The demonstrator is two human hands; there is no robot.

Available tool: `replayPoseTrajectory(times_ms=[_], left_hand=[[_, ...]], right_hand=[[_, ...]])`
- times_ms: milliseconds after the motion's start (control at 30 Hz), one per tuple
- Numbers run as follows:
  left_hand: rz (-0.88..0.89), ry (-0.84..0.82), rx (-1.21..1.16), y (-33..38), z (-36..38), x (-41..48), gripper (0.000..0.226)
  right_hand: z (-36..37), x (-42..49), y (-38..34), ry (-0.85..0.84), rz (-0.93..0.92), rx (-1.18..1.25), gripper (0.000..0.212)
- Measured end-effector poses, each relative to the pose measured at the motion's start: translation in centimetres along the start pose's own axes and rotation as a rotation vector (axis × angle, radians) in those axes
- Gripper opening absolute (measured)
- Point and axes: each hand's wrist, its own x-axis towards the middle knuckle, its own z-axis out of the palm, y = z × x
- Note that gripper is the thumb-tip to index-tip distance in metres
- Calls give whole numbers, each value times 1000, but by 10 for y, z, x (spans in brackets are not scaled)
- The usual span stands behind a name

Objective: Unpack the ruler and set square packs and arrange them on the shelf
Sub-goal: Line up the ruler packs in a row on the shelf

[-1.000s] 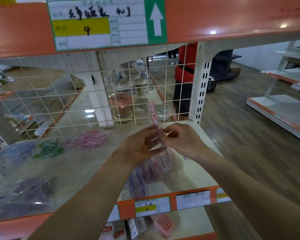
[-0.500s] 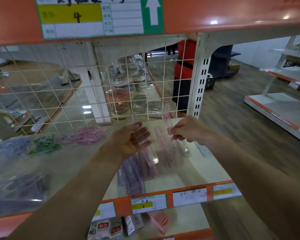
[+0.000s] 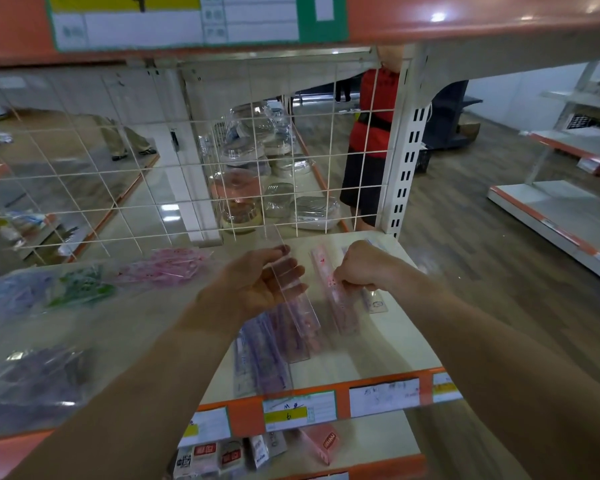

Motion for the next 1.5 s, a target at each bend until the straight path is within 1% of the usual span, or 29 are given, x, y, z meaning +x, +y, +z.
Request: replayPoseTrajectory(times_ms=[233, 333, 400, 467, 533, 567, 600, 667, 767, 833, 933, 1067, 1267, 1367, 1500], left_hand=[[-9, 34, 7, 0, 3, 0, 19], [-2, 39, 20, 0, 5, 0, 20], [-2, 29, 29, 1, 4, 1, 17], [0, 27, 57, 2, 4, 3, 15], [13, 32, 80, 4, 5, 5, 14], [20, 30, 67, 6, 8, 6, 14], [25, 22, 44, 7, 12, 6, 14], [39, 5, 13, 10, 24, 7, 14], [56, -32, 31, 11, 44, 7, 15], [59, -49, 111, 9, 53, 9, 13], [58, -31, 218, 1, 60, 14, 11], [19, -39, 204, -9, 70, 18, 8], [28, -57, 264, -16, 88, 23, 9], [18, -30, 294, -16, 85, 28, 11], [9, 19, 286, -13, 68, 36, 12]], right_hand=[[6, 6, -1, 51, -43, -226, 26], [6, 5, 1, 71, -50, -261, 25], [-2, 0, 1, 82, -98, -194, 22], [-15, -9, 0, 56, -171, 27, 22], [-30, -22, -2, -19, -211, 282, 20], [-36, -28, -3, -59, -220, 370, 18], [-41, -32, -4, -86, -227, 412, 18], [-46, -36, -4, -105, -241, 395, 17], [-44, -38, 1, -78, -255, 352, 12], [-44, -39, 7, -38, -241, 379, 10], [-45, -41, 20, 14, -198, 425, 8], [-45, -41, 34, 64, -164, 402, 11], [-45, -34, 36, 154, -201, 314, 14], [-50, -21, 42, 171, -104, 332, 18], [-48, -7, 57, 116, 20, 260, 23]])
